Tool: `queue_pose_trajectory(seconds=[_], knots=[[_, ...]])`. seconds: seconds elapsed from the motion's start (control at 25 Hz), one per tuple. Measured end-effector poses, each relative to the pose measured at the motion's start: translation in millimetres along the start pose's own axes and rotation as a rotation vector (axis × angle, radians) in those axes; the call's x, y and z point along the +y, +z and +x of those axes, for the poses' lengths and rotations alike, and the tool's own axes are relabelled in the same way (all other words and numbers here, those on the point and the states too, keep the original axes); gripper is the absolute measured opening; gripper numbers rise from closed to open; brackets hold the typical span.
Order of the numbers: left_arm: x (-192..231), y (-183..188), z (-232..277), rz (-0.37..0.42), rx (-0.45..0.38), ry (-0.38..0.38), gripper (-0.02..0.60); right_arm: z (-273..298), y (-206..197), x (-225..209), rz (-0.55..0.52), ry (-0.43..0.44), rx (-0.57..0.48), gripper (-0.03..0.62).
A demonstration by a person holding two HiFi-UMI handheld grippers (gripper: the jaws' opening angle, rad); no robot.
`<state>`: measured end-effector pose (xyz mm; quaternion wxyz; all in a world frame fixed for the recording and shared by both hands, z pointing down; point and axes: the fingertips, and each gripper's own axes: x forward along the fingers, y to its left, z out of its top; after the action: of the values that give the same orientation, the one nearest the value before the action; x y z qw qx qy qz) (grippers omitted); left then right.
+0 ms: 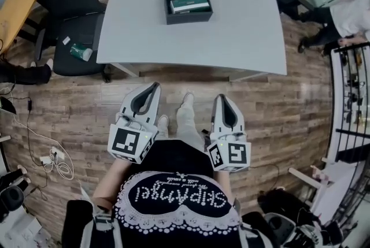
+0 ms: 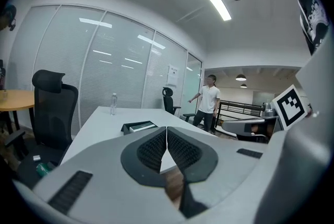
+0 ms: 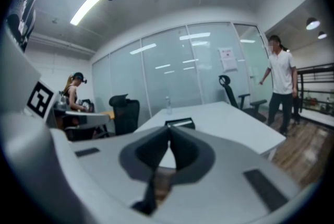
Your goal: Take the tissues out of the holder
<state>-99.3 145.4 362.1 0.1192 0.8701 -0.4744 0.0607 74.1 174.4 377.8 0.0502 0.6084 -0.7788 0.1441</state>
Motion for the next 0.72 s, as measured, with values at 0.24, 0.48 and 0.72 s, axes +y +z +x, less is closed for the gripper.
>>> queue_pose_trajectory(seconds=[0.24,0.48,0.72], knots=[[3,26,65,-0.012,-0.048,0.06,0.025,57,33,-48,-0.032,0.066,-0.005,0.034],[-3,50,115,-0.023,-0.092,0.122,0.025,92,60,-93,-0.057,0.116,-0.001,0.034],[5,50,137,-0.033,-0.095,0.175,0.025,116,61,-112,-0.058,0.154,0.021,0.034]])
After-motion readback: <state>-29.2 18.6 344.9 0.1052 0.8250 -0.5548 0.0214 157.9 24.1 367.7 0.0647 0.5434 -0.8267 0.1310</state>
